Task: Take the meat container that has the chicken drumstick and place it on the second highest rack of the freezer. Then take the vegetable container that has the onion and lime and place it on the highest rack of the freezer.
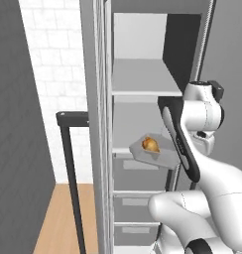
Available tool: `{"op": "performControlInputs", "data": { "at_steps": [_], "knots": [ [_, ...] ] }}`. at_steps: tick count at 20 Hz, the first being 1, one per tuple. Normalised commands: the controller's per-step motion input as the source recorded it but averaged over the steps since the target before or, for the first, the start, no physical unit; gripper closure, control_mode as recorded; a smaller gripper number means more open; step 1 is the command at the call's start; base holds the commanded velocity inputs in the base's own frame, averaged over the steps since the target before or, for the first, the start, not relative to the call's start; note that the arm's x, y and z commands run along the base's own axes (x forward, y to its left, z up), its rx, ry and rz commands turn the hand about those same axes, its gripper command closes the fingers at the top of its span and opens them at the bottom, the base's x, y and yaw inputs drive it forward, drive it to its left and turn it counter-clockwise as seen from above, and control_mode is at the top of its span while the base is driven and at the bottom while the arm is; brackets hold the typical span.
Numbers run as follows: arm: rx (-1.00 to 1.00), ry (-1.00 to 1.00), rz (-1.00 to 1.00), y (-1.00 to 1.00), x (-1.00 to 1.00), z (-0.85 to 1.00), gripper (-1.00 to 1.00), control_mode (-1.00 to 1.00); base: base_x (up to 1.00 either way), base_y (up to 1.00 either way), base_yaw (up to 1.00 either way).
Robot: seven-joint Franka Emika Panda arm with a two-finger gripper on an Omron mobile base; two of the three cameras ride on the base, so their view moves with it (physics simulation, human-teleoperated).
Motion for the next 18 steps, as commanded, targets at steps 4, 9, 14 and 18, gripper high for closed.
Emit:
{"op": "performControlInputs", "data": {
  "at_steps": [4, 9, 14, 18],
  "knots": [
    [0.0, 0.0, 0.0, 0.0, 0.0, 0.0, 1.0, 1.0, 0.0, 0.38, -0.25],
    [0.0, 0.0, 0.0, 0.0, 0.0, 0.0, 1.0, 1.0, 0.05, 0.28, -0.2],
    [-0.01, -0.04, -0.26, 0.49, 0.15, 0.0, 1.0, -1.0, 0.0, 0.0, 0.0],
    [0.0, -0.03, -0.34, 0.26, 0.3, -0.02, 1.0, -1.0, 0.0, 0.0, 0.0]
  ]
}}
